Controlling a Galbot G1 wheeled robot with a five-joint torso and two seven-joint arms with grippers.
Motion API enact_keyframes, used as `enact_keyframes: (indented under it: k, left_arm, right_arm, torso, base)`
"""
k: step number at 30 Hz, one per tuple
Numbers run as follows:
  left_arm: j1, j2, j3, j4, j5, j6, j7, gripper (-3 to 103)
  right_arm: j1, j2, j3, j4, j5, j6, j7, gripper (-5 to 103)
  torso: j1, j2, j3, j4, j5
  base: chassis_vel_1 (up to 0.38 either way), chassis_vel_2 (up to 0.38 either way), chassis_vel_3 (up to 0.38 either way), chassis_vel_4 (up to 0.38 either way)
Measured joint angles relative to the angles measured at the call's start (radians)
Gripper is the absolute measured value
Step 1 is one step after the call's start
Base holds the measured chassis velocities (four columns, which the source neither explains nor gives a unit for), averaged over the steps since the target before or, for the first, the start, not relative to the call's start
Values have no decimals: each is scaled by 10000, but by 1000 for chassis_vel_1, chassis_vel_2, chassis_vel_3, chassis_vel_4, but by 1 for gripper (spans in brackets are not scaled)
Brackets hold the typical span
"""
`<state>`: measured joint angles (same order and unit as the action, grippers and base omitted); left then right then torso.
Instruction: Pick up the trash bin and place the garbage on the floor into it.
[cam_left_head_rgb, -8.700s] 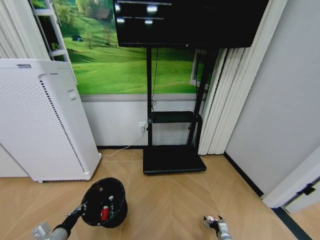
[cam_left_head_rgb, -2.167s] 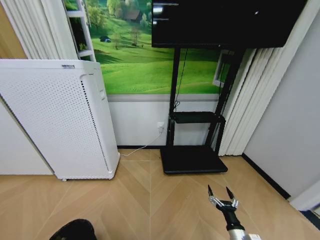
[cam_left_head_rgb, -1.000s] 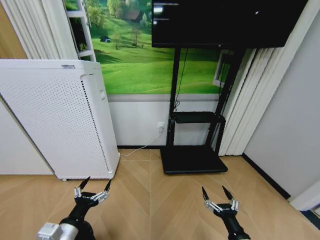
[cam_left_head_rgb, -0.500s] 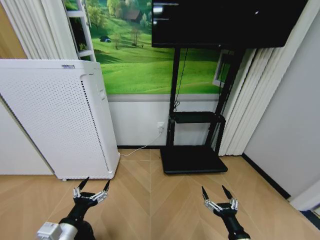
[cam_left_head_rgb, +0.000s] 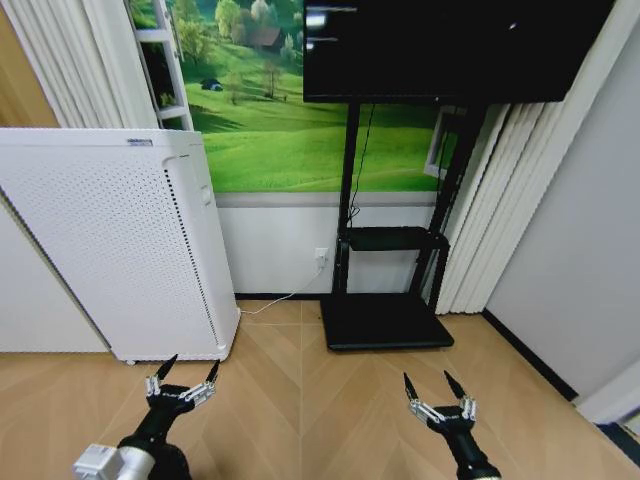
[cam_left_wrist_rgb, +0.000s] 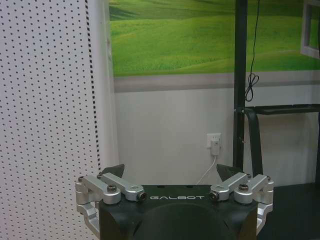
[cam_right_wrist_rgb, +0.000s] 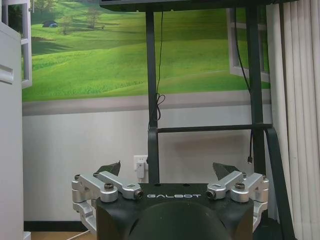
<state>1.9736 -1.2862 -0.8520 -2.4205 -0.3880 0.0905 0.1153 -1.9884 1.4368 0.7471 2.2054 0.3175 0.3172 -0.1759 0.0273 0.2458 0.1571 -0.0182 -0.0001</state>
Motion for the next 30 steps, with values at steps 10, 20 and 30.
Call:
enact_keyframes:
  k: [10, 20, 30]
  left_arm:
    - [1, -1, -2, 8, -6, 0, -6, 100]
    - [1, -2, -3, 9, -7, 0, -6, 100]
    - [1, -2, -3, 9, -8, -2, -6, 100]
  right_arm:
    - [2, 0, 0, -8, 5, 8, 5, 100]
    - [3, 0, 1, -9, 6, 13, 6, 100]
    - [3, 0, 1, -10, 6, 13, 6, 100]
  torso:
    - [164, 462, 297, 0, 1]
    - [308, 869, 561, 0, 1]
    - [447, 1297, 849, 0, 1]
  base:
    - [0, 0, 0, 0]
    - [0, 0, 0, 0]
    - [0, 0, 0, 0]
